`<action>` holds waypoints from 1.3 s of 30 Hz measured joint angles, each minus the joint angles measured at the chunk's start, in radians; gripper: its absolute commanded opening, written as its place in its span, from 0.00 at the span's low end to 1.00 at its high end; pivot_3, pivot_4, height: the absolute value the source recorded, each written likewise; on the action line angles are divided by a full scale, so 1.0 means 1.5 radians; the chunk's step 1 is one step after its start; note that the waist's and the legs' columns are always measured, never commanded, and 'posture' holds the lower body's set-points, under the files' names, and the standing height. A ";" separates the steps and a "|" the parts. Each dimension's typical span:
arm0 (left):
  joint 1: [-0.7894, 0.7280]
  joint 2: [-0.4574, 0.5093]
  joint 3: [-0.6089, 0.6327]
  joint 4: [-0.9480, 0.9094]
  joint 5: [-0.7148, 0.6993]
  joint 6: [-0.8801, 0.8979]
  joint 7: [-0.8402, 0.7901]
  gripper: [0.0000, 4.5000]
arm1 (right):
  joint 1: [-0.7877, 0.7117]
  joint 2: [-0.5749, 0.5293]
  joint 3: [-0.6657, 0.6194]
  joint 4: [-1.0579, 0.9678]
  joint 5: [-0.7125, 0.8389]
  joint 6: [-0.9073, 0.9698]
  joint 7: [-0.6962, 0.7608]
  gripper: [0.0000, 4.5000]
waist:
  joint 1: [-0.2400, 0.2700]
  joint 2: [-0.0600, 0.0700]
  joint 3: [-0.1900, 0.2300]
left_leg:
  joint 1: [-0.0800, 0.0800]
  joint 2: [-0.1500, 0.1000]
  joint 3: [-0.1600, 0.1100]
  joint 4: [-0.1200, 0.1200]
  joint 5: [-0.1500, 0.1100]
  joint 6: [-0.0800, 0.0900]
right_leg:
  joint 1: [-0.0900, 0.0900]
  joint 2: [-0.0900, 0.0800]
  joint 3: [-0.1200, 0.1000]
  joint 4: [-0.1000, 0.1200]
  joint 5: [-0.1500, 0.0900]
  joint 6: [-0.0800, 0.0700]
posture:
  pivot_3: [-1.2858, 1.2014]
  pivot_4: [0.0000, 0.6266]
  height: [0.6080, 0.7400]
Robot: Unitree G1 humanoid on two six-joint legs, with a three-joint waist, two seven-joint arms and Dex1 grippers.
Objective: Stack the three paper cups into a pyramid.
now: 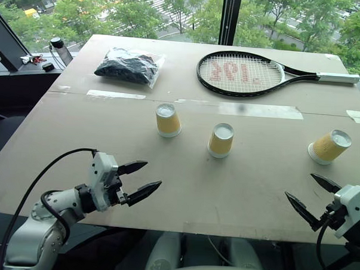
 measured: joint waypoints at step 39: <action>-0.019 -0.032 0.020 0.008 -0.046 -0.082 -0.106 0.98 | -0.459 0.022 0.330 0.049 -0.032 0.213 -0.093 1.00 | -0.015 0.000 0.001 | 0.000 0.000 0.000 0.000 0.000 0.000 | -0.001 0.001 -0.001 0.000 0.001 0.002 | 0.52 0.24 1.00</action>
